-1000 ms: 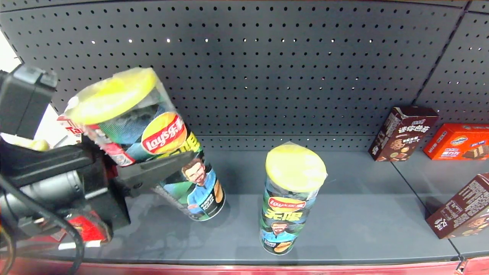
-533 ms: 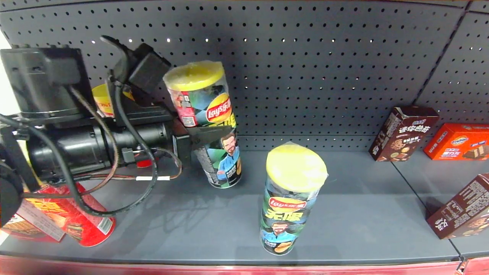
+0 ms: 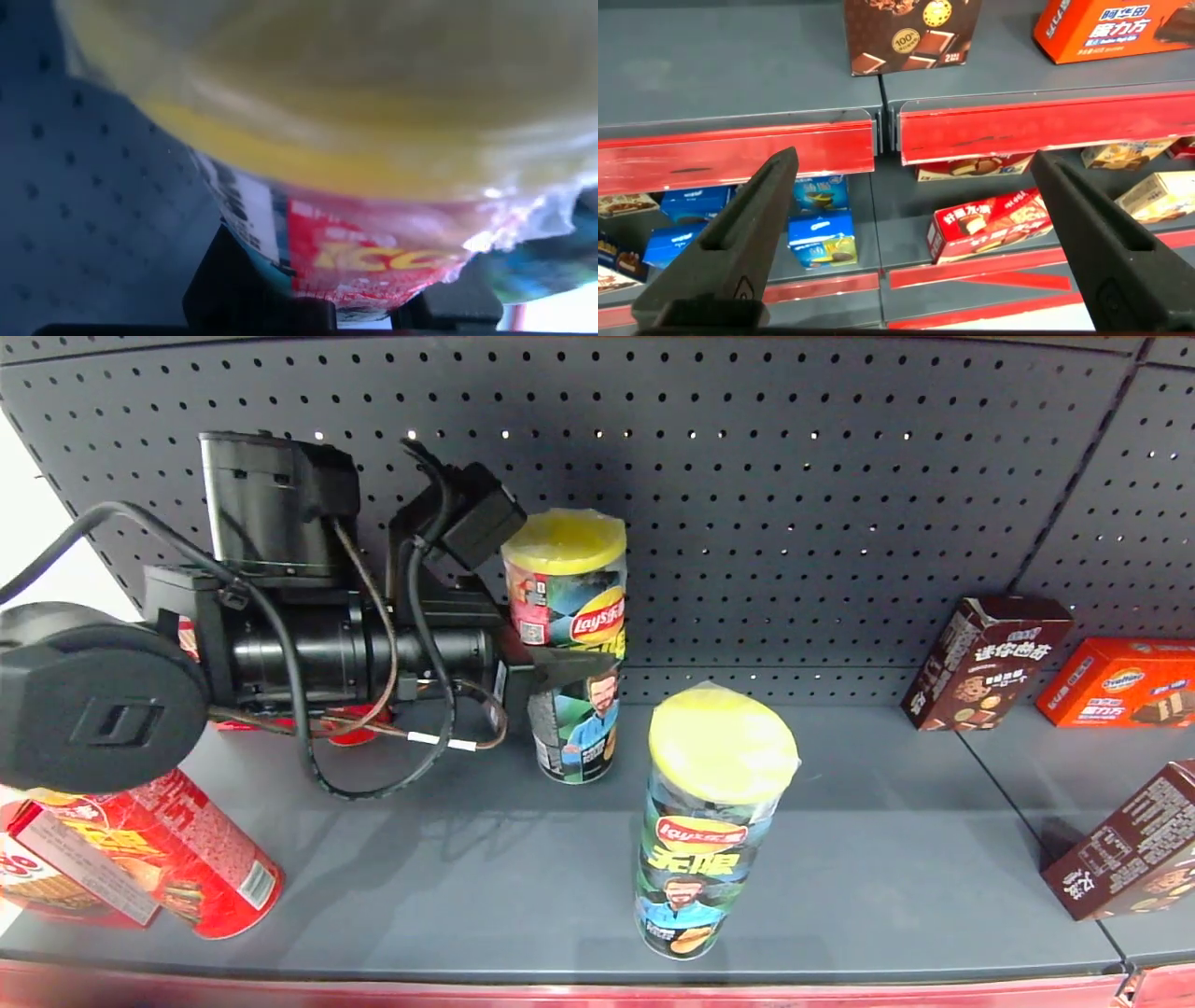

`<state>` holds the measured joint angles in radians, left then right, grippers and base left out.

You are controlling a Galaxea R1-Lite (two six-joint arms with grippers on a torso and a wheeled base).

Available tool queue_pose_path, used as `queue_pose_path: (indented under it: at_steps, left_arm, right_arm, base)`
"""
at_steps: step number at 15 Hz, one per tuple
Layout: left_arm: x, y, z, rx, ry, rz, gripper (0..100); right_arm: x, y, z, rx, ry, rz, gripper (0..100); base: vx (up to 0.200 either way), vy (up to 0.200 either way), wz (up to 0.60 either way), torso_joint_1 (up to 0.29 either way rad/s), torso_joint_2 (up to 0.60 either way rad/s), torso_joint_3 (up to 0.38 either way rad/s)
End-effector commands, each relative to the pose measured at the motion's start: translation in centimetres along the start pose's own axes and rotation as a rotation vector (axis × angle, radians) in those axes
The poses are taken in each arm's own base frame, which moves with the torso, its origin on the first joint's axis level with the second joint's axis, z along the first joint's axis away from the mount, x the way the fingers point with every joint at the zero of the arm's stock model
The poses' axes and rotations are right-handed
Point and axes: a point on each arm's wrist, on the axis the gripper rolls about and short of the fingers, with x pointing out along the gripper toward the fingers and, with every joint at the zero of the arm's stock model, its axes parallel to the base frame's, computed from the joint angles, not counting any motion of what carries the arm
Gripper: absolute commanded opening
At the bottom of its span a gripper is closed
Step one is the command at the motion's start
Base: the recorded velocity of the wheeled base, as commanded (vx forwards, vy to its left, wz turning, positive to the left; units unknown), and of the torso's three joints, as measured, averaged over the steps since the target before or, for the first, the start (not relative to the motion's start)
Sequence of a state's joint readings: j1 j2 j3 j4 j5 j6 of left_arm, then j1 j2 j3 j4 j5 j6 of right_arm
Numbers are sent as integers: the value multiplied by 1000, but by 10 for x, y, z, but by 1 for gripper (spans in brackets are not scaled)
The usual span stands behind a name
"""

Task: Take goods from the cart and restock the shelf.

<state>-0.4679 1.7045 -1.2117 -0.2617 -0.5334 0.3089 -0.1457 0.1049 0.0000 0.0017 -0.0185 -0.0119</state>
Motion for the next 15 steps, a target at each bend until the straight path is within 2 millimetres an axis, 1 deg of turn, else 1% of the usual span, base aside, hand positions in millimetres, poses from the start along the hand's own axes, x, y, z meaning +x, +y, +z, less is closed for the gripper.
queue_pose_path:
  at_steps: [1,2,6,11,12,13,15]
  left_arm:
    - [16,8,-10,4,22,-18,0]
    - [27,12,-13,26,9,-65,0]
    - [48,20,-17,24,4,-92,0]
    - [67,29,-19,26,-9,-104,0]
    - [67,29,-19,26,-9,-104,0]
    - [74,35,-21,27,-13,-98,0]
    - [78,38,-22,22,-14,-96,0]
  right_arm:
    - [0,0,0,0,4,0,100]
    - [0,0,0,0,4,0,100]
    - [0,0,0,0,4,0,100]
    - [0,0,0,0,4,-1,100]
    - [0,0,0,0,4,-1,100]
    - [0,0,0,0,4,0,100]
    - [0,0,0,0,4,0,100]
  base:
    - [0,0,0,0,0,0]
    - [0,0,0,0,0,0]
    - [0,0,0,0,0,0]
    - [0,0,0,0,0,0]
    - [0,0,0,0,0,0]
    - [0,0,0,0,0,0]
    - [0,0,0,0,0,0]
